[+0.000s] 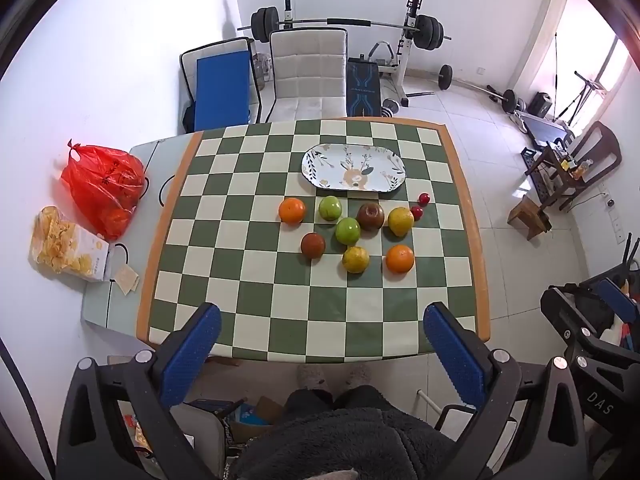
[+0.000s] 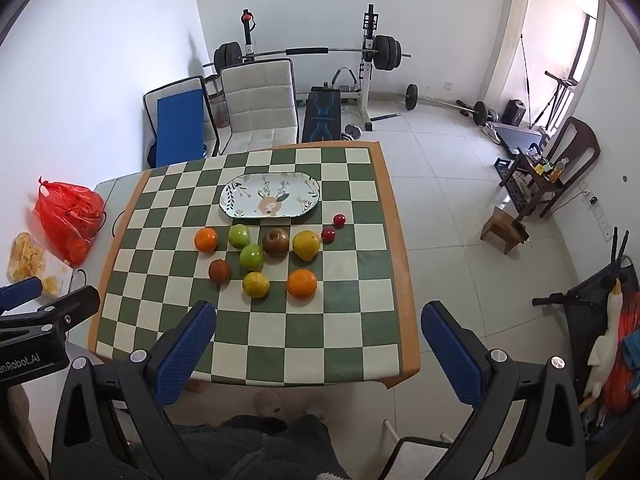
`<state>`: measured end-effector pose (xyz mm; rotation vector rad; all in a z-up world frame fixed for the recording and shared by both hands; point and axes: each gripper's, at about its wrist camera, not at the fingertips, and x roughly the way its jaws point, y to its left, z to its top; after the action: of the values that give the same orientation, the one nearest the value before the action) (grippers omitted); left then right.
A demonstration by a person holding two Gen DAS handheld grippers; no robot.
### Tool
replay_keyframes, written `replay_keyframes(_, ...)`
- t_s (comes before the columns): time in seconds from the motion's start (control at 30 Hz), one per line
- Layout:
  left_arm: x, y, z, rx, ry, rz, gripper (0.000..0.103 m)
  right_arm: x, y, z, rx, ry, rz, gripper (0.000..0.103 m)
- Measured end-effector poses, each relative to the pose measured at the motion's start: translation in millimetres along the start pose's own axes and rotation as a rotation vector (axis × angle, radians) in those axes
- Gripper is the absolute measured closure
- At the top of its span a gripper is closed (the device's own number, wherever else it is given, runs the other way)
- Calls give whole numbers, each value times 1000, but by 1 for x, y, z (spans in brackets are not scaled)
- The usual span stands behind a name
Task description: Organize fruits
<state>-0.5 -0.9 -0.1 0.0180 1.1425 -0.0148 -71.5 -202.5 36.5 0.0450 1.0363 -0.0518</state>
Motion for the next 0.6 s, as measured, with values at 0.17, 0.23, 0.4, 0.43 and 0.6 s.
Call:
replay_keyframes(0.17,0,-5,-2,4,10,2,0,0,0,0,0,-1,0,0)
replay_keyframes(0.23,0,1,0,-3,6,-9,0,0,0,-1,-3,-2,-2,0)
replay_keyframes(0.4,-2,6,-1,-5,-5,-5,0,-2,3,5,0,-6,-3,0)
replay_keyframes(0.43,-2,6,-1,-5,-5,-4,0,-4,5,6,0,-7,-3,0)
replay_keyframes(0.6,-2,9,-1,-7,-3,-9,0,-4,3,7,1,-8,-2,0)
